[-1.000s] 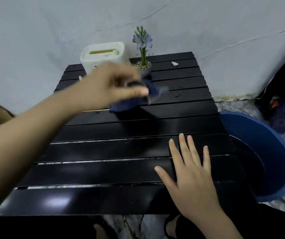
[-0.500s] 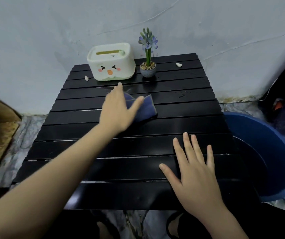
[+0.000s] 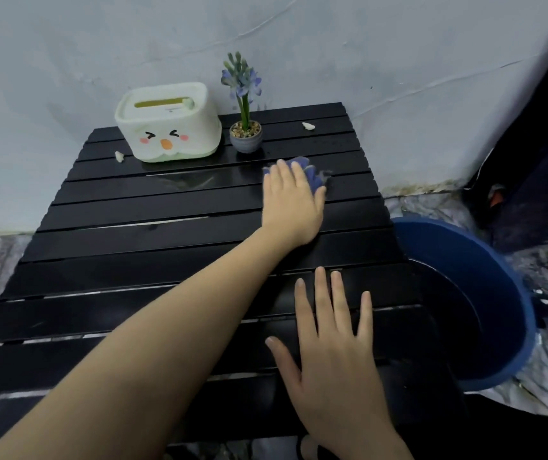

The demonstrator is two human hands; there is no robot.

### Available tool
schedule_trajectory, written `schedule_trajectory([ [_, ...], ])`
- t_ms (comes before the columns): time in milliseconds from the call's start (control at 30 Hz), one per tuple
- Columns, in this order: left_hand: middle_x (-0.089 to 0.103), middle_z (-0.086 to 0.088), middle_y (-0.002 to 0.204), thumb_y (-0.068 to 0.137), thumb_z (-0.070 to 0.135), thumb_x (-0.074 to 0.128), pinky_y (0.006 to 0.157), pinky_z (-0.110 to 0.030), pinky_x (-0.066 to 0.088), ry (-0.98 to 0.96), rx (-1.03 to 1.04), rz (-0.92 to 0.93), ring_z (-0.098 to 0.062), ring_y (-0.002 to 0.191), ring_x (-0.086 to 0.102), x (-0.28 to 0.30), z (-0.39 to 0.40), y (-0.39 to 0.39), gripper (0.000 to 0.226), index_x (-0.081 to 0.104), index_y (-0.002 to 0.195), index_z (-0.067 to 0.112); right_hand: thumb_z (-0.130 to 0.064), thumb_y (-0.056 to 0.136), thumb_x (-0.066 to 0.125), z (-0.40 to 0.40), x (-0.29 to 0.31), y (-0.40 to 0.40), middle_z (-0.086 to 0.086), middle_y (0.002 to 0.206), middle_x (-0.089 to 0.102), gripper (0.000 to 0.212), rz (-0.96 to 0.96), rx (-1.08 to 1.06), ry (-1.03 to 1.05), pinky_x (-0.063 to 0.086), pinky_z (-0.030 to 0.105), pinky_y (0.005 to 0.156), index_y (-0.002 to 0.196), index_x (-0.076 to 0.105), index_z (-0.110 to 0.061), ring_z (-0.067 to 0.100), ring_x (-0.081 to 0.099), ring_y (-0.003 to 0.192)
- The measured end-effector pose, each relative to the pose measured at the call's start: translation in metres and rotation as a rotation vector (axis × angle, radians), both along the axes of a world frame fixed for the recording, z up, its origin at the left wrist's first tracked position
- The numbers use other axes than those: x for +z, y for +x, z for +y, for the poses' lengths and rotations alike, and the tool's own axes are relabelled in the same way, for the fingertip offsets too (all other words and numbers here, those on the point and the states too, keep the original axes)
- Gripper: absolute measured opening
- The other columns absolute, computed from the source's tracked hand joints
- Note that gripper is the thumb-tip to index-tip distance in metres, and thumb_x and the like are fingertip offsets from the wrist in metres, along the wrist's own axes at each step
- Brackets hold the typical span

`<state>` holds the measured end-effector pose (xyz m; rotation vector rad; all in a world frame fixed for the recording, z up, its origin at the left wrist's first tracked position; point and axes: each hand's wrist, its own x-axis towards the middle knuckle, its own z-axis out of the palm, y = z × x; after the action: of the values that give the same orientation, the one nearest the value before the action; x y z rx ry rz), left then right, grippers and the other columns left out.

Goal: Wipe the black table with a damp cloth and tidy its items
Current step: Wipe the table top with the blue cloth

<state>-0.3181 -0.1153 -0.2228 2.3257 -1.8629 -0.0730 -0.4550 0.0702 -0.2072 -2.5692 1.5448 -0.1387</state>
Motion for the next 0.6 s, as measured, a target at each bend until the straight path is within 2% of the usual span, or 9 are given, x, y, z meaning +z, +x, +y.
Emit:
schedule_trajectory([
  [67,0.023,-0.029,0.159,0.104,0.046,0.024,0.122,-0.049,0.016,-0.008,-0.151,0.013,-0.041,0.148,0.019,0.004,-0.015,-0.018,0.069,0.022,0.152,-0.004,-0.060,0.095,0.037,0.003,0.001,0.002,0.022,0.160,0.032,0.078,0.010,0.009,-0.014,0.030,0.070,0.110,0.151,0.042,-0.007,0.041,0.029,0.149],
  [133,0.041,-0.027,0.149,0.102,0.045,0.024,0.117,-0.047,0.025,-0.051,-0.329,0.070,-0.040,0.139,0.036,0.012,-0.030,-0.040,0.065,0.039,0.144,-0.004,-0.061,0.092,0.039,0.002,0.002,0.001,0.022,0.159,0.033,0.079,0.010,0.008,-0.018,0.031,0.070,0.110,0.149,0.045,-0.007,0.040,0.031,0.148],
  [200,0.062,-0.022,0.123,0.102,0.040,0.029,0.099,-0.042,0.037,-0.103,-0.487,0.164,-0.037,0.115,0.054,0.020,-0.036,-0.061,0.055,0.058,0.121,-0.001,-0.062,0.091,0.038,0.000,0.004,0.000,0.021,0.160,0.034,0.078,0.014,0.005,-0.017,0.030,0.069,0.111,0.148,0.047,-0.008,0.039,0.030,0.149],
  [267,0.069,-0.018,0.104,0.104,0.033,0.040,0.079,-0.036,0.038,-0.084,-0.522,0.415,-0.034,0.096,0.060,0.027,-0.036,-0.080,0.039,0.062,0.107,0.001,-0.062,0.093,0.035,-0.002,0.006,-0.001,0.019,0.160,0.035,0.076,0.010,0.009,-0.008,0.029,0.068,0.112,0.146,0.050,-0.010,0.038,0.029,0.150],
  [367,0.069,-0.011,0.094,0.105,0.031,0.044,0.075,-0.033,0.045,-0.055,-0.252,1.037,-0.024,0.086,0.062,0.045,-0.029,-0.092,0.035,0.064,0.101,0.002,-0.062,0.095,0.031,-0.003,0.005,-0.004,0.015,0.161,0.035,0.073,-0.015,0.021,-0.003,0.027,0.067,0.114,0.147,0.049,-0.013,0.035,0.025,0.151],
  [433,0.071,-0.015,0.101,0.103,0.030,0.049,0.088,-0.036,0.052,-0.098,-0.059,1.448,-0.023,0.092,0.065,0.056,-0.015,-0.074,0.034,0.067,0.102,0.001,-0.063,0.097,0.031,-0.002,0.004,-0.006,0.015,0.163,0.031,0.074,-0.046,0.030,-0.010,0.026,0.066,0.115,0.150,0.044,-0.013,0.034,0.024,0.152],
  [467,0.072,-0.019,0.109,0.101,0.032,0.051,0.097,-0.041,0.051,-0.123,0.003,1.586,-0.026,0.100,0.068,0.061,-0.001,-0.058,0.037,0.068,0.107,-0.001,-0.063,0.097,0.032,-0.002,0.005,-0.007,0.015,0.163,0.030,0.075,-0.067,0.034,-0.012,0.026,0.066,0.115,0.151,0.042,-0.012,0.033,0.023,0.152],
  [533,0.071,-0.020,0.115,0.101,0.034,0.052,0.103,-0.045,0.050,-0.189,0.059,1.723,-0.030,0.109,0.068,0.067,0.037,-0.014,0.041,0.068,0.115,-0.001,-0.064,0.098,0.029,-0.002,0.006,-0.008,0.014,0.164,0.028,0.077,-0.088,0.038,-0.018,0.022,0.065,0.117,0.153,0.040,-0.012,0.032,0.021,0.153],
  [600,0.076,-0.011,0.104,0.103,0.030,0.049,0.094,-0.035,0.056,-0.304,0.148,1.696,-0.022,0.101,0.072,0.070,0.085,0.042,0.032,0.070,0.107,0.006,-0.067,0.098,0.025,-0.002,0.006,-0.010,0.012,0.166,0.023,0.079,-0.077,0.049,0.001,0.015,0.062,0.120,0.155,0.035,-0.014,0.029,0.015,0.155],
])
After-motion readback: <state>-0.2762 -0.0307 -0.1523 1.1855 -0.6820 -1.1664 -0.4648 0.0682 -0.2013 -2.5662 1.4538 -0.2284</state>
